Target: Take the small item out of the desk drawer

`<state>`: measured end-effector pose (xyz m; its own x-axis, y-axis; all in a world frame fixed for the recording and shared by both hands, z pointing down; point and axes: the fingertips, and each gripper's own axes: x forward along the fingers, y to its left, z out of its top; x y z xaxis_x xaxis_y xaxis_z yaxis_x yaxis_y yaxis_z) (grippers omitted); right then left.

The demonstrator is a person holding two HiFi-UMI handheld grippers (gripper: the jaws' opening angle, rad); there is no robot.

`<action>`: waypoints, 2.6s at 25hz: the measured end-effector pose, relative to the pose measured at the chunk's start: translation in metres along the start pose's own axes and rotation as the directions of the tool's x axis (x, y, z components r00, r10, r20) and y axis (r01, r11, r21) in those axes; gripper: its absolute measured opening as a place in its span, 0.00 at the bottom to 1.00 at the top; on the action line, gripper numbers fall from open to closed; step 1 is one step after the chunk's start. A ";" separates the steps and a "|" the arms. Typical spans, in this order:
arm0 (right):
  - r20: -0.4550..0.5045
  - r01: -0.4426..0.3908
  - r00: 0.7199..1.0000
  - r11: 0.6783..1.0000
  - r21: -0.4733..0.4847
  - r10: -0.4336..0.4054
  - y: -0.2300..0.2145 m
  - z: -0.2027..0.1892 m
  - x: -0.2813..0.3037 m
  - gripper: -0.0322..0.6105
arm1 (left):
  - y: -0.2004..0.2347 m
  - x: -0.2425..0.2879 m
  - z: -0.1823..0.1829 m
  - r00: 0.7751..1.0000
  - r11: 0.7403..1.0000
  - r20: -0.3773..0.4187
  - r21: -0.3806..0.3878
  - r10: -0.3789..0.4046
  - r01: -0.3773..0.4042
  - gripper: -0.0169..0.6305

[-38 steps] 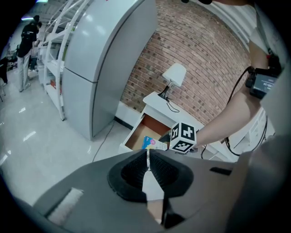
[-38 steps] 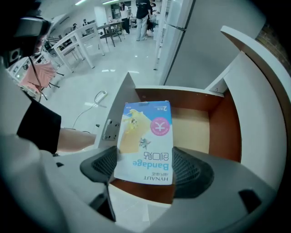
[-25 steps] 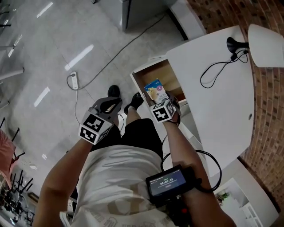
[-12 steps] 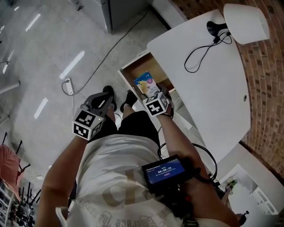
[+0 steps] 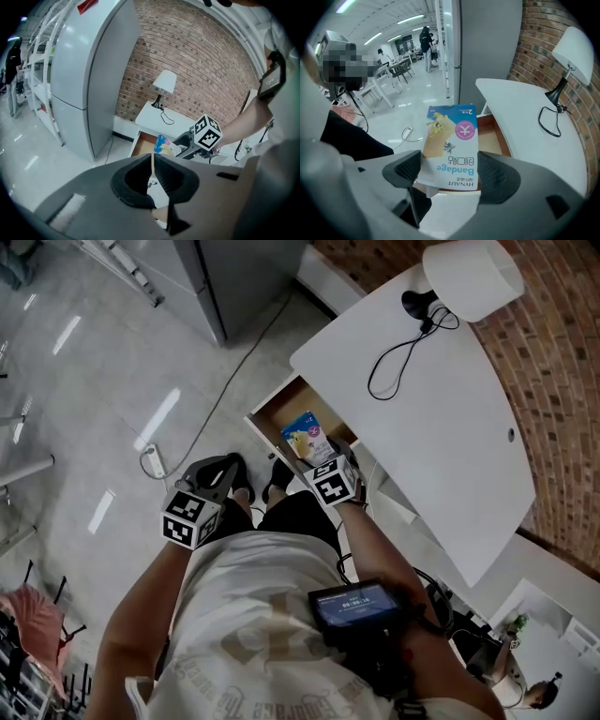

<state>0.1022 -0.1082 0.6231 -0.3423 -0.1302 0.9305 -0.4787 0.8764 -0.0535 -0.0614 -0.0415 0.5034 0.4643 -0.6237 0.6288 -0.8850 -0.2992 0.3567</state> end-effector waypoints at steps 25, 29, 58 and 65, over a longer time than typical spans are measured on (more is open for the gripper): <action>0.452 -0.086 0.892 0.971 0.222 -0.024 -0.021 0.053 -0.127 0.58 | -0.028 0.010 0.060 0.998 0.989 0.017 0.138 -0.061 0.058 0.05; 0.542 -0.130 0.840 0.959 0.251 -0.028 -0.026 0.064 -0.152 0.58 | -0.031 0.009 0.062 0.998 0.988 0.020 0.142 -0.061 0.057 0.05; 0.750 -0.165 0.656 0.955 0.247 -0.080 -0.033 0.083 -0.233 0.58 | -0.049 0.009 0.093 0.992 0.983 0.088 0.171 -0.085 0.069 0.05; 0.755 -0.170 0.650 0.954 0.249 -0.081 -0.033 0.086 -0.233 0.58 | -0.047 0.009 0.094 0.993 0.982 0.085 0.175 -0.083 0.067 0.05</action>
<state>0.1283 -0.1463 0.3774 -0.7945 -0.5058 0.3360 -0.5992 0.7424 -0.2995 -0.0193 -0.1005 0.4275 0.5316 -0.6556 0.5363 -0.8441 -0.4620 0.2721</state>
